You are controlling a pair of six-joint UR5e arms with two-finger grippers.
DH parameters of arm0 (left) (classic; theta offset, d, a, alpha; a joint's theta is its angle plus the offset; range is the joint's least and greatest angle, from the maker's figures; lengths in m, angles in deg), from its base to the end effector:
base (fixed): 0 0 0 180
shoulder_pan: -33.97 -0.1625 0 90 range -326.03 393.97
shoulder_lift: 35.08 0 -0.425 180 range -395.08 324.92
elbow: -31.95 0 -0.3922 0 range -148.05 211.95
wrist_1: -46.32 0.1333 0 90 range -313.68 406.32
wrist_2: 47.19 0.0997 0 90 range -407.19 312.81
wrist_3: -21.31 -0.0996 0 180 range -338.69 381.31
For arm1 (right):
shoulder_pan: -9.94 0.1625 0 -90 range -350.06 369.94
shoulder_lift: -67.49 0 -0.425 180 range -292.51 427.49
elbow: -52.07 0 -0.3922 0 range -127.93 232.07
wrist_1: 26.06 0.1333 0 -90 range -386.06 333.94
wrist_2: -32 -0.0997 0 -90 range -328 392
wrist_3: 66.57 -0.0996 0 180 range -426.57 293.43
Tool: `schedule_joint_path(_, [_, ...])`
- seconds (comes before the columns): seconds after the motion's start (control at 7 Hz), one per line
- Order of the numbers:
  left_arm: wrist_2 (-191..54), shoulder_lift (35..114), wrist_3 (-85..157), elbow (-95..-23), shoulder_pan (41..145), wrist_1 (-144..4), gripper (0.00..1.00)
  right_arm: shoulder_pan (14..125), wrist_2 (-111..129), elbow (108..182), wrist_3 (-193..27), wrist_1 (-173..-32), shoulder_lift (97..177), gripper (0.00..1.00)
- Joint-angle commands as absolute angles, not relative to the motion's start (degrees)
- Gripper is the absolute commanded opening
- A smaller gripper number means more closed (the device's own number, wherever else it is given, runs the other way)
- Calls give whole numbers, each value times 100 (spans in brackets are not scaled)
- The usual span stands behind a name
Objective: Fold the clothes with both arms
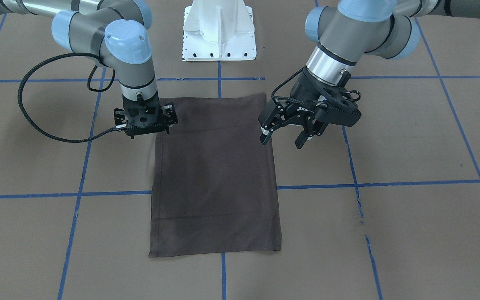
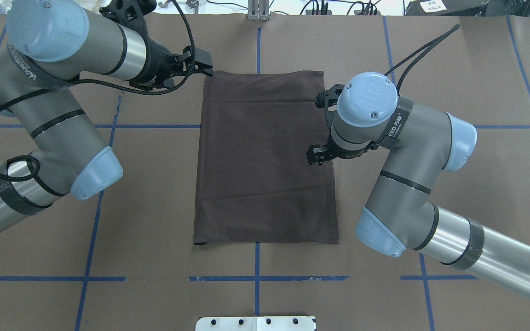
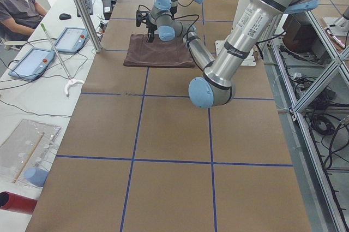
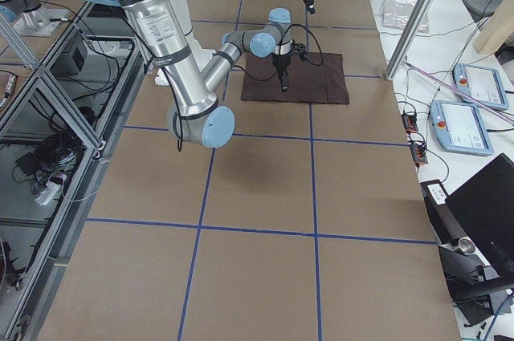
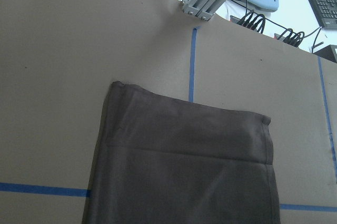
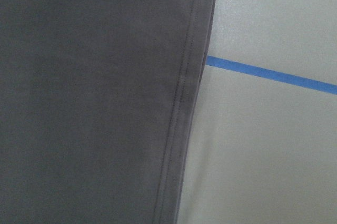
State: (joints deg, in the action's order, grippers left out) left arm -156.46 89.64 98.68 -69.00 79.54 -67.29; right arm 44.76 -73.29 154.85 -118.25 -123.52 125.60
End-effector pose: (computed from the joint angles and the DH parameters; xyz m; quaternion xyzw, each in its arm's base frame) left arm 0.3758 -0.5269 0.1713 0.1522 0.5566 -0.1387 0.8048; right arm -0.4651 -0.4539 0.2639 0.0871 -0.3291 -0.0711 0.9376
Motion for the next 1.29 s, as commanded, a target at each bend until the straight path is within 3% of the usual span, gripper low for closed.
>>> schedule_joint_path(0.0, [-15661,8650,9830,-6999,7958,-6784,100,4588,-7356,15717,-11825,-12353,12559,100])
schedule_joint_path(0.43, [-16214,7831,10684,-7597,7749,-6741,100,4641,-7838,16297,-12201,-12354,12734,100])
schedule_joint_path(0.71, [-15071,7689,11811,-7589,6453,-6584,100,4633,-8049,16517,-12815,-12309,12735,100])
schedule_joint_path(1.14, [-14327,7724,12526,-7589,5491,-6029,96,4632,-8085,16545,-12827,-12309,12752,100])
